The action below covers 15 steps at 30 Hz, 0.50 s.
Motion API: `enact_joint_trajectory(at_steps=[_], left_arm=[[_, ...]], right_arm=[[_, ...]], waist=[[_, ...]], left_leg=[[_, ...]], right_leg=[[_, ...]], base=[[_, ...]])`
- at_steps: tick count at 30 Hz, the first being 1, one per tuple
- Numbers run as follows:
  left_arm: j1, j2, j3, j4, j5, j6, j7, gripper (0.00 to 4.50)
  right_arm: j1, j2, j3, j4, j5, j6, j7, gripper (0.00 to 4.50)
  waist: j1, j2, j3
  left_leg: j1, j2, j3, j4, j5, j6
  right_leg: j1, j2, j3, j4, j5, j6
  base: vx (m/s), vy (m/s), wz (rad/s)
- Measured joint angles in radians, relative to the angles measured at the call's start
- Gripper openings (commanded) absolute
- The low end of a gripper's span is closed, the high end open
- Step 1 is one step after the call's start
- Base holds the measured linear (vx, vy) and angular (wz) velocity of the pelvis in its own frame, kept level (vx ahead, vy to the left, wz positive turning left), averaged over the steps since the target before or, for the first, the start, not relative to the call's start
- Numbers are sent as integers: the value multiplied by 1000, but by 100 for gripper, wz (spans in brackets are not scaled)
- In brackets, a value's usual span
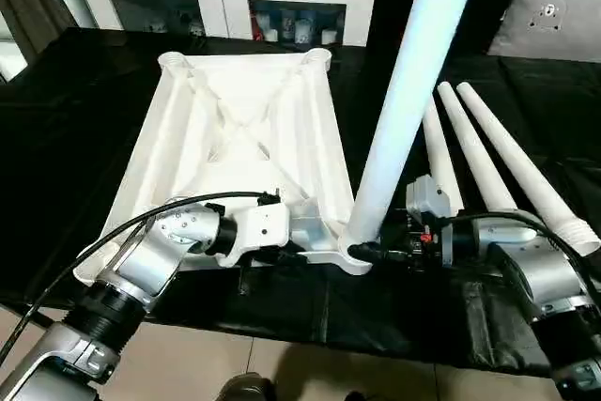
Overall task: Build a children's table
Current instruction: Rotate leg to tighten
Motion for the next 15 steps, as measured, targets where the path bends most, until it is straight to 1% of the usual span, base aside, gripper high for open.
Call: enact_joint_trajectory(at_steps=[1,3,4,6,8,15], left_arm=[[0,0,0,1,0,0,0,0],[0,0,0,2,0,0,0,0],[0,-2,0,1,-1,0,-1,0],[0,-4,0,1,-3,0,-4,0],[0,-4,0,1,-3,-3,-5,0],[0,-4,-1,1,-2,-5,-5,0]], right_arm=[[0,6,-6,0,8,18,0,330],[-1,9,-10,0,12,36,0,333],[0,9,-3,2,8,48,0,338],[5,12,10,2,4,47,-2,361],[6,13,18,2,4,47,-7,361],[6,13,18,2,4,55,-10,361]], waist=[[0,0,0],[0,0,0],[1,0,0],[4,0,0],[6,1,0],[6,1,0]], left_leg=[[1,0,0,0,0,0],[2,0,0,0,0,0],[2,0,0,0,0,0],[2,0,0,0,0,0],[2,0,0,0,0,0],[2,0,0,0,0,0]], right_leg=[[1,0,0,0,0,0],[2,0,0,0,0,0],[2,0,0,0,0,0],[2,0,0,0,0,0],[2,0,0,0,0,0],[2,0,0,0,0,0]], base=[[0,0,0],[0,0,0],[0,0,0],[0,0,0],[0,0,0],[0,0,0]])
